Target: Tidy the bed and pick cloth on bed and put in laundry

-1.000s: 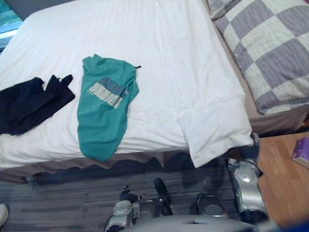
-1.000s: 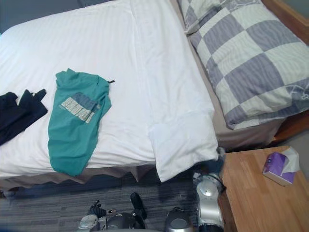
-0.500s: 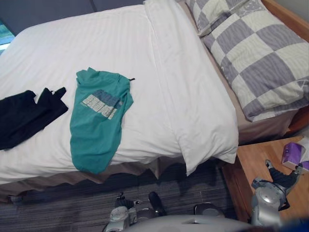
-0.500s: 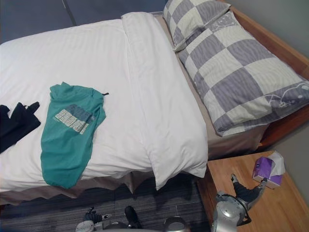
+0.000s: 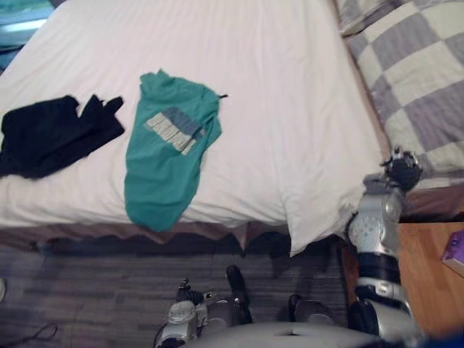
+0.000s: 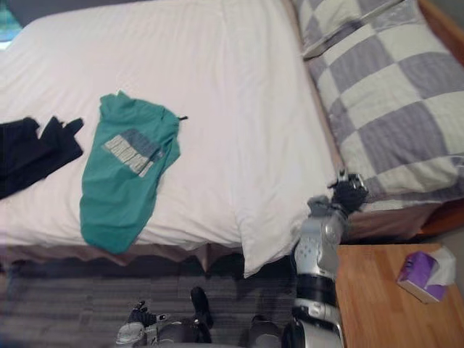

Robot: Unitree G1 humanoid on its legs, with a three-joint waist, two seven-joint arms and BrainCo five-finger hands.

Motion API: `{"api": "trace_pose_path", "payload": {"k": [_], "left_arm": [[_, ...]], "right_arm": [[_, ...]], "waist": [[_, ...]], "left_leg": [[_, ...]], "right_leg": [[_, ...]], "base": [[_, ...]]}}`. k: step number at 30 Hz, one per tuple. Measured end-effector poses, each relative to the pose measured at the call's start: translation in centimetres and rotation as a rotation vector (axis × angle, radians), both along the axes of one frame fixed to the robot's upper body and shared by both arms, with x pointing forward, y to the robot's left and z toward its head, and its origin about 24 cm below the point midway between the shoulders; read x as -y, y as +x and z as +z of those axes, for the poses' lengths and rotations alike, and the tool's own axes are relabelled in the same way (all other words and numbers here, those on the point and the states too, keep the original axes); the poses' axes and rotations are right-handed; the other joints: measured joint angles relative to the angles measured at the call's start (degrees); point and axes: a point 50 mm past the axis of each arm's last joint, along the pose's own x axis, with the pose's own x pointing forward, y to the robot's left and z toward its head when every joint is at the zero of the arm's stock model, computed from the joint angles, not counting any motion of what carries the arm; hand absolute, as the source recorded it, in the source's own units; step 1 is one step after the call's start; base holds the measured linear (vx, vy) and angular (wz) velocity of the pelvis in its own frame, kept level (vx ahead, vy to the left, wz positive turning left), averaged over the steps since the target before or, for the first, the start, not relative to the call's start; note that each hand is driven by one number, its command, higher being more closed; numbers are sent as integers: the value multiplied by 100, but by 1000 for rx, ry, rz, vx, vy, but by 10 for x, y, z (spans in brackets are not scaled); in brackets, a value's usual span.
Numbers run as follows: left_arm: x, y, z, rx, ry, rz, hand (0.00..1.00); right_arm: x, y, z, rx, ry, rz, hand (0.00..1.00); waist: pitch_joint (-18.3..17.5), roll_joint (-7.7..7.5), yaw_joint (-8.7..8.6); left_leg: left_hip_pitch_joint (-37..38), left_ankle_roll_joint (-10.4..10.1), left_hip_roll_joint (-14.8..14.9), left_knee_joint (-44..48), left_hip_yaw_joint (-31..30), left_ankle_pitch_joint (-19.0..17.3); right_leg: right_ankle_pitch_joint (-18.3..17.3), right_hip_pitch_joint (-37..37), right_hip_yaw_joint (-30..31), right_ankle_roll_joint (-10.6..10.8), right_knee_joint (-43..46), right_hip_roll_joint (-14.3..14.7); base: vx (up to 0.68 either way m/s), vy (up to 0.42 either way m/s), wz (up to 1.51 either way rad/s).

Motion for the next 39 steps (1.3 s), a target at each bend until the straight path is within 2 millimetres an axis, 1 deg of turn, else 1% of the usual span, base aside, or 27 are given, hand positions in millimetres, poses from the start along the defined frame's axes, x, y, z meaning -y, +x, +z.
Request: {"api": "trace_pose_path", "payload": {"k": [1, 2, 3, 4, 7, 9, 10, 11, 12, 13, 15, 17, 21, 23, 24, 27, 28, 30, 31, 32, 33, 34, 35, 36, 39], "left_arm": [[1, 5, 2, 18, -6, 7, 0], [1, 9, 3, 29, -6, 7, 0], [2, 15, 5, 49, -7, 0, 0], [4, 20, 7, 66, -9, -12, 0], [4, 29, 11, 100, -17, -2, 0], [8, 43, 17, 150, -22, -13, 0], [9, 48, 19, 165, -21, -24, 0], [12, 54, 22, 189, -22, -40, 0], [16, 61, 25, 211, -34, -41, 0], [17, 63, 27, 221, -42, -34, 0], [22, 72, 31, 256, -64, -22, 0], [23, 76, 34, 280, -83, 9, 0], [24, 86, 41, 332, -104, 42, 0], [26, 90, 42, 342, -129, 60, 0], [25, 91, 43, 345, -133, 67, 0], [21, 90, 41, 340, -151, 112, 0], [20, 88, 39, 330, -159, 127, 0], [18, 88, 39, 331, -166, 144, 0], [16, 86, 38, 333, -181, 172, 0], [15, 86, 38, 334, -187, 188, 0], [12, 85, 38, 339, -201, 216, 0], [11, 85, 37, 340, -204, 226, 0], [8, 84, 37, 343, -211, 250, 0], [7, 84, 37, 343, -214, 259, 0], [10, 84, 37, 346, -228, 230, 0]], "right_arm": [[-1, 4, 12, 75, 43, 0, 100], [-2, 6, 18, 108, 63, -2, 100], [-1, 8, 28, 172, 104, -11, 100], [0, 10, 38, 226, 141, -19, 100], [2, 13, 53, 307, 189, -33, 100], [7, 14, 66, 364, 226, -56, 100], [9, 15, 69, 373, 234, -63, 100], [11, 16, 72, 385, 255, -72, 100], [10, 19, 77, 394, 267, -71, 100], [10, 21, 78, 394, 272, -68, 100], [12, 24, 84, 417, 268, -71, 100], [12, 22, 95, 463, 240, -64, 100], [7, 24, 105, 529, 180, -19, 100], [3, 26, 106, 545, 150, 10, 100], [0, 28, 106, 545, 140, 23, 100], [-14, 35, 102, 534, 89, 97, 100], [-16, 34, 94, 518, 70, 118, 100], [-15, 33, 86, 506, 54, 126, 100], [-15, 32, 79, 490, 44, 135, 100], [-15, 32, 76, 485, 43, 137, 100], [-15, 31, 71, 473, 43, 142, 100], [-17, 31, 69, 468, 49, 147, 100], [-23, 32, 67, 465, 62, 161, 100], [-27, 32, 66, 459, 60, 179, 100], [-37, 34, 65, 448, 44, 220, 100]], "waist": [[115, 7, 58], [180, 12, 89], [290, 17, 127], [402, 32, 130], [571, 63, 151], [787, 120, 198], [852, 143, 228], [902, 174, 288], [994, 254, 318], [1039, 293, 329], [1127, 415, 418], [1175, 426, 425], [1236, 442, 416], [1236, 438, 408], [1236, 436, 394], [1227, 365, 226], [1213, 290, 201], [1202, 244, 155], [1174, 168, 120], [1166, 144, 110], [1135, 68, 92], [1122, 30, 88], [1111, -58, 50], [1101, -90, -12], [1096, -102, -116]], "left_leg": [[-85, 9, -3, 0, -9, 6], [-124, 12, -9, 0, -7, 5], [-219, 17, -23, 1, -1, 8], [-315, 22, -45, 2, 4, 20], [-577, 70, -97, 30, -21, 139], [-870, 139, -136, 33, -145, 283], [-933, 147, -140, 34, -160, 301], [-1107, 122, -156, 34, -180, 342], [-1249, 115, -155, 34, -206, 379], [-1318, 116, -154, 35, -216, 396], [-1613, 66, -150, 35, -199, 448], [-1805, 24, -147, 35, -158, 481], [-2051, 15, -147, 35, -37, 481], [-2096, -34, -153, 35, 52, 420], [-2103, -20, -154, 35, 74, 396], [-2094, 69, -170, 36, 240, 368], [-2080, 84, -173, 37, 330, 370], [-2073, 110, -172, 37, 339, 388], [-2075, 166, -171, 37, 350, 428], [-2074, 170, -171, 38, 357, 430], [-2080, 171, -171, 38, 377, 431], [-2083, 172, -172, 38, 406, 431], [-2082, 176, -172, 38, 484, 429], [-2090, 178, -176, 38, 506, 428], [-2071, 179, -183, 39, 568, 429]], "right_leg": [[-19, -104, -33, -1, 72, -8], [-36, -156, -41, -9, 106, -16], [-67, -277, -67, -18, 182, -36], [-111, -391, -114, -6, 278, -64], [-200, -727, -164, 7, 518, -123], [-262, -1050, -270, 1, 702, -155], [-285, -1125, -288, 5, 756, -160], [-333, -1354, -301, -2, 898, -178], [-335, -1531, -329, -3, 1012, -178], [-336, -1620, -339, -2, 1063, -180], [-337, -2029, -336, -3, 1277, -190], [-338, -2299, -301, -5, 1409, -195], [-343, -2671, -132, -13, 1508, -197], [-347, -2742, -43, -17, 1496, -197], [-349, -2756, -22, -18, 1485, -197], [-359, -2812, 143, -6, 1466, -195], [-363, -2841, 231, 0, 1452, -191], [-364, -2837, 240, 0, 1441, -186], [-365, -2848, 253, 0, 1442, -181], [-365, -2855, 265, 0, 1442, -177], [-371, -2898, 305, 0, 1447, -172], [-373, -2917, 340, 1, 1456, -167], [-376, -2955, 404, 0, 1473, -163], [-376, -2976, 431, 1, 1475, -162], [-376, -2989, 532, 2, 1475, -149]], "base": [[-45, -14, 14], [-30, -12, 13], [-32, -10, 19], [-17, -6, 21], [12, 12, 19], [22, -6, 32], [7, -27, 30], [6, -32, 23], [-1, -31, 20], [6, -22, 15], [5, -21, 5], [-3, -5, -2], [-23, 7, -13], [-52, 32, -19], [-59, 45, -23], [-49, 49, -26], [-29, 35, -20], [-11, 12, -7], [0, 0, 0], [-1, -1, -4], [5, -1, -8], [6, 1, -16], [6, 8, -17], [5, 10, -13], [8, 8, -11]]}}
